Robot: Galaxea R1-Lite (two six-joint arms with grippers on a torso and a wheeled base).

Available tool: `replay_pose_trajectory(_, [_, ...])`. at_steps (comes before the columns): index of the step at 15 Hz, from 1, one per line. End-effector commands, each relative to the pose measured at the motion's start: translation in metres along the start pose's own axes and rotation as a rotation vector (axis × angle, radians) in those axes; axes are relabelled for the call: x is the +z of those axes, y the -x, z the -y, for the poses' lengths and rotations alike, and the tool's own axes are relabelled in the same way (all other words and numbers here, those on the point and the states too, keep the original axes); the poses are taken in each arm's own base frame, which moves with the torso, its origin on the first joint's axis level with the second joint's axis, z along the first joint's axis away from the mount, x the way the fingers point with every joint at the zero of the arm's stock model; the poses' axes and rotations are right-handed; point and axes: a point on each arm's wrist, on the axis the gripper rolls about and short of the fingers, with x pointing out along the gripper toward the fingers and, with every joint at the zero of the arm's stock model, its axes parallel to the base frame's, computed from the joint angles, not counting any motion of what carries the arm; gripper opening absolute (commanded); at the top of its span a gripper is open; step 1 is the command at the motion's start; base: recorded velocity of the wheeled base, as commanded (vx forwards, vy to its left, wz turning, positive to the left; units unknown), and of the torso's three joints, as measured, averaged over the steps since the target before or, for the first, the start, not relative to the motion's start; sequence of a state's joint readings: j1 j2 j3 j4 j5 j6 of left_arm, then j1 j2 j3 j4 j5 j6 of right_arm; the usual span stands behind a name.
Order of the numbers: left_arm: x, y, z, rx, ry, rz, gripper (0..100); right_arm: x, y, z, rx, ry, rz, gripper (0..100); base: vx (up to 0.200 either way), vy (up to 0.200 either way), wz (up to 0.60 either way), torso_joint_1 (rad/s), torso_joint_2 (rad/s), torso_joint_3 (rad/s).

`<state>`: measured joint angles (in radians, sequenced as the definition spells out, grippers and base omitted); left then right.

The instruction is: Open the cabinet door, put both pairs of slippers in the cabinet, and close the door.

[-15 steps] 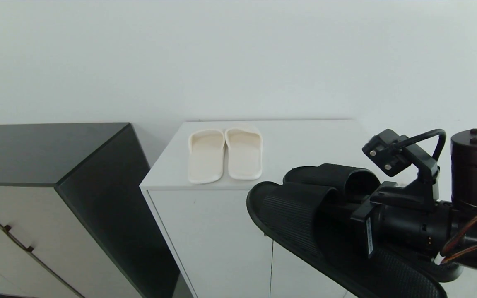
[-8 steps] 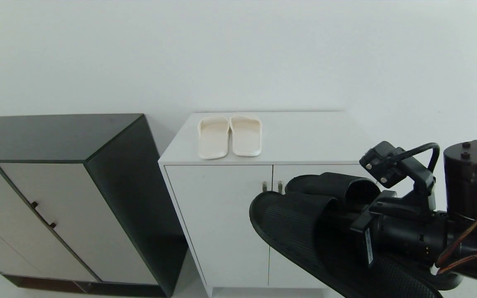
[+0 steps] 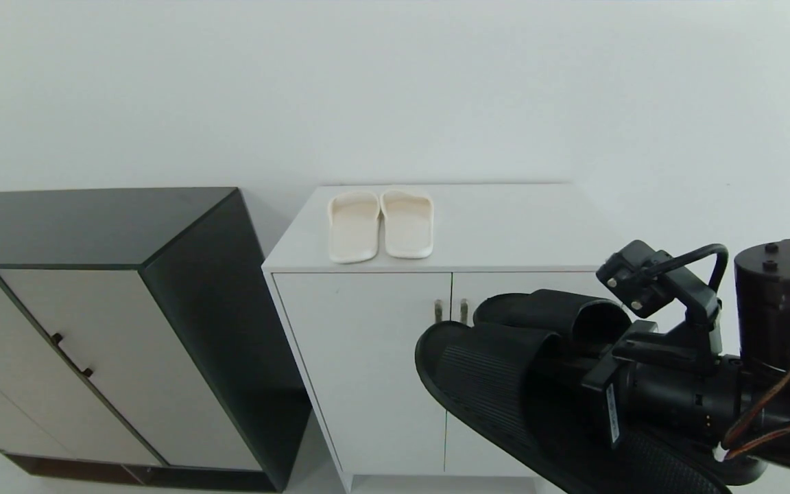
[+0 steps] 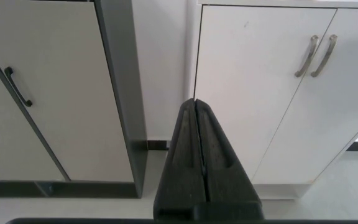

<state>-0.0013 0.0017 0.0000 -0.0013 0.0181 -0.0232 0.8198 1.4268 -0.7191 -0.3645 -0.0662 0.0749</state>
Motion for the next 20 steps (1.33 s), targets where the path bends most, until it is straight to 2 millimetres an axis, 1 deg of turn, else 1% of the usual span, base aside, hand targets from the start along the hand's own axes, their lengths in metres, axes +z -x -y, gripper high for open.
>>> replay_pose_trajectory(1, [0.0001, -0.0001, 0.0000, 0.000, 0.000, -0.001, 0, 0.0018, 0.0055, 0.0000, 0.002, -0.001, 0.016, 0, 0.000, 0.000, 0.00, 0.000, 0.00, 0.000])
replay_pose_trajectory(5, [0.0001, -0.0001, 0.0000, 0.002, -0.012, -0.001, 0, 0.0016, 0.0092, 0.0002, 0.004, 0.000, 0.022, 0, 0.000, 0.000, 0.00, 0.000, 0.00, 0.000])
replay_pose_trajectory(11, [0.0001, -0.0001, 0.0000, -0.001, -0.016, -0.001, 0, -0.0049, 0.0093, 0.0002, 0.012, 0.004, 0.000, 0, 0.000, 0.000, 0.00, -0.172, 0.43, 0.259])
replay_pose_trajectory(12, [0.0001, -0.0001, 0.0000, -0.001, -0.016, -0.001, 100, -0.0050, 0.0094, -0.0004, 0.027, 0.004, -0.001, 0, 0.000, 0.000, 0.00, -0.193, 0.50, 0.315])
replay_pose_trajectory(20, [0.0001, -0.0001, 0.0000, -0.001, -0.016, -0.001, 100, -0.0077, 0.0113, 0.0002, 0.027, 0.005, -0.005, 0, 0.000, 0.000, 0.00, -0.164, 0.49, 0.320])
